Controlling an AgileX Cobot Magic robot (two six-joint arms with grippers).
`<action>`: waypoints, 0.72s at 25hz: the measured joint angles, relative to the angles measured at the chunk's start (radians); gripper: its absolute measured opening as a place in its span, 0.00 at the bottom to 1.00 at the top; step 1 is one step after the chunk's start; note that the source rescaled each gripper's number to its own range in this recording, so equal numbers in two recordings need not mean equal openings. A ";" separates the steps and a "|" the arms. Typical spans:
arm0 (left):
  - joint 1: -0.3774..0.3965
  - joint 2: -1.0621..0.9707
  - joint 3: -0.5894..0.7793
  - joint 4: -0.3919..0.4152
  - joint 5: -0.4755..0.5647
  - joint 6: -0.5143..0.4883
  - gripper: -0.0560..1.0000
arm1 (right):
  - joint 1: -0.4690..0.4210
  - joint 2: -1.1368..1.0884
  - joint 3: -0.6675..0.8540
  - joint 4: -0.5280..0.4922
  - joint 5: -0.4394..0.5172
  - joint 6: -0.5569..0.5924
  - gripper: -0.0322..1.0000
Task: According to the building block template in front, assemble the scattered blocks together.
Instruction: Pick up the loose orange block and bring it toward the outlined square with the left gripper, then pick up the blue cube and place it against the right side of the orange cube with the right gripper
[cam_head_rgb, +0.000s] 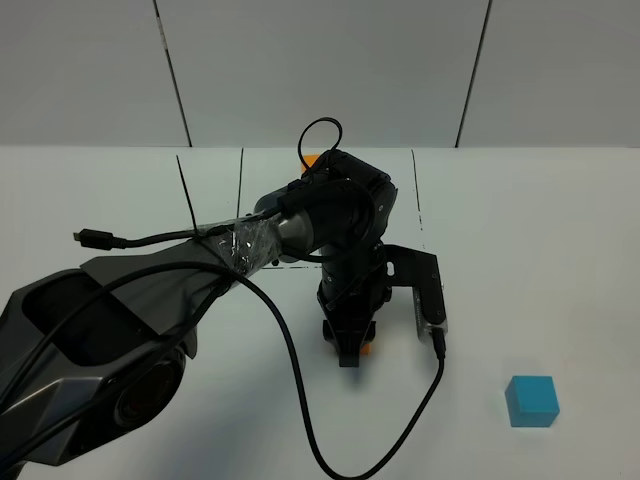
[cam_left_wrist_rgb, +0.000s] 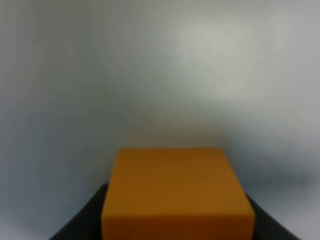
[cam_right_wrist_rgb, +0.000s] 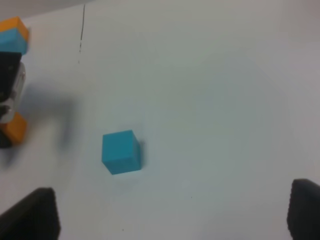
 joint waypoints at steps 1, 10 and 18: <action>0.000 0.000 0.000 0.000 0.007 0.000 0.07 | 0.000 0.000 0.000 0.000 0.000 0.000 0.82; 0.000 -0.007 0.000 0.000 0.010 -0.006 0.93 | 0.000 0.000 0.000 0.000 0.000 0.000 0.82; 0.000 -0.121 0.001 0.013 0.010 -0.250 0.97 | 0.000 0.000 0.000 0.000 0.000 0.000 0.82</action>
